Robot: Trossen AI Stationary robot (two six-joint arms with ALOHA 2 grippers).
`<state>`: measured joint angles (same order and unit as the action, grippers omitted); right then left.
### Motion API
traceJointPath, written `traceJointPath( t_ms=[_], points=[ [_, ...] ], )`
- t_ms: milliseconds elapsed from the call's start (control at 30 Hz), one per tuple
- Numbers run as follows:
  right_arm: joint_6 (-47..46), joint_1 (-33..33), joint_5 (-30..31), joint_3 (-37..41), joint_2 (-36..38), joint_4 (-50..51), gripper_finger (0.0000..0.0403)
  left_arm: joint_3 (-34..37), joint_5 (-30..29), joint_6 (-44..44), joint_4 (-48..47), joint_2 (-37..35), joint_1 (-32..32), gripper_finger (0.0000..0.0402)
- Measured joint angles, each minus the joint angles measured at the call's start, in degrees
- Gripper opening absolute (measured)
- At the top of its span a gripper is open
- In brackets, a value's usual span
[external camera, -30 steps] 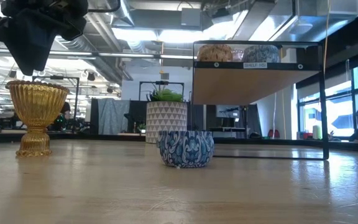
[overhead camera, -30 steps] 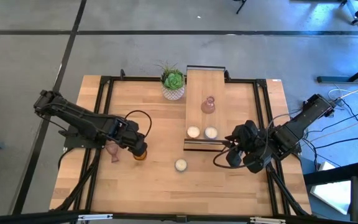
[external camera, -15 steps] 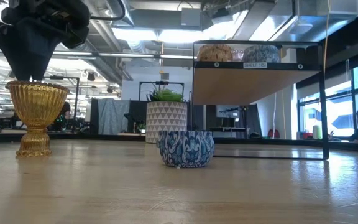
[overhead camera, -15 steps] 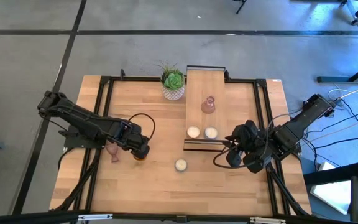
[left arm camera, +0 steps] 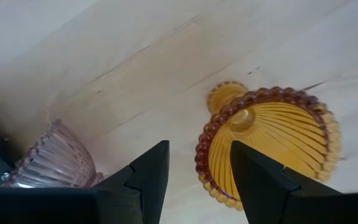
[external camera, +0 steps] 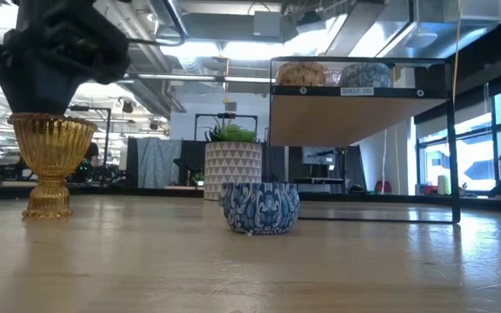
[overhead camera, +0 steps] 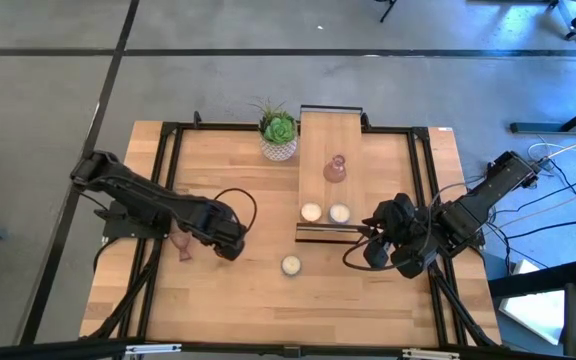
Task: Pick & Place candle stick holders
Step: Put the orange glass candle holder on the shelf aligned with the pink glass candle holder
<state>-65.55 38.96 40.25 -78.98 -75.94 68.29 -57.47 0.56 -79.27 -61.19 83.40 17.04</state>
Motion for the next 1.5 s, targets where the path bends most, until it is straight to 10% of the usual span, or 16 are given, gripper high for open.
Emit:
traceJointPath(
  t_ms=[800, 1500],
  points=[
    [-1.08, 0.01, -0.22, 0.0, 0.0, 0.0, 0.0111, -0.18, -0.91, 3.23, 4.46, 1.33, 0.0, 0.0019],
    [3.15, 0.07, 1.75, 0.0, 1.39, -7.59, 0.0111, 0.2, -6.37, 0.2, 10.01, -13.52, 0.17, 0.0016]
  ],
)
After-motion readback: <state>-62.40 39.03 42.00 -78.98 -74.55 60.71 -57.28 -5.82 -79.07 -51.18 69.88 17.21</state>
